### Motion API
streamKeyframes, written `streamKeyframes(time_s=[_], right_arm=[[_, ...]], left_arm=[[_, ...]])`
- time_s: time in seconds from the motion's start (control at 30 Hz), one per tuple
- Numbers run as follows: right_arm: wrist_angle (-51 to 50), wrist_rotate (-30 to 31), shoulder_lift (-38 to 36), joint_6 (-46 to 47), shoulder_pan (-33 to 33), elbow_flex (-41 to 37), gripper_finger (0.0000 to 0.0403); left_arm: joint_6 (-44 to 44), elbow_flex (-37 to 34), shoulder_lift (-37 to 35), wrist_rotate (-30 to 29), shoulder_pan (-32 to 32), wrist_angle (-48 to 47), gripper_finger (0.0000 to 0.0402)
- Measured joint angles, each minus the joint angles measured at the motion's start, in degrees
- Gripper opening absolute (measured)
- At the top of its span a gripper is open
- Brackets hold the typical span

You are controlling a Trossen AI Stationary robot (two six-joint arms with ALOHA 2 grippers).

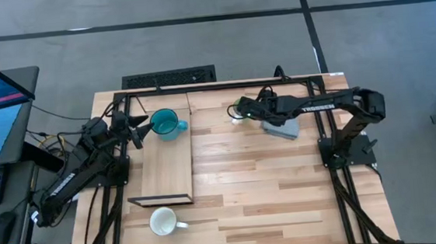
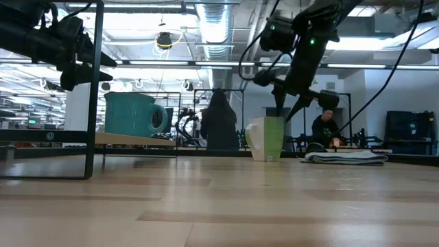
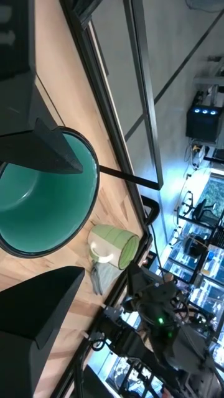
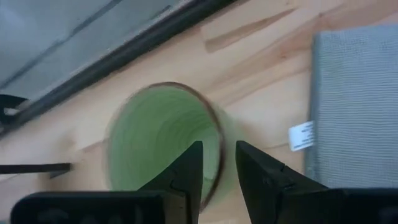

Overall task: Stack small to large cups/mugs on shelf
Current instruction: Put the green mug on the shelf

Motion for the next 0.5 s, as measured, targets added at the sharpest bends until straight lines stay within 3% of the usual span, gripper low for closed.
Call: streamKeyframes(time_s=[0.27,0.5], right_arm=[[0.06,-1.51,-0.04,-3.02,-1.73,0.0,0.0117],[1.66,-3.62,1.29,-6.64,-3.48,0.0,0.0089]], left_arm=[[0.02,0.0,0.0,-0.07,0.01,0.13,0.0248],[0.05,0.0,0.0,-0.15,0.02,0.13,0.0248]])
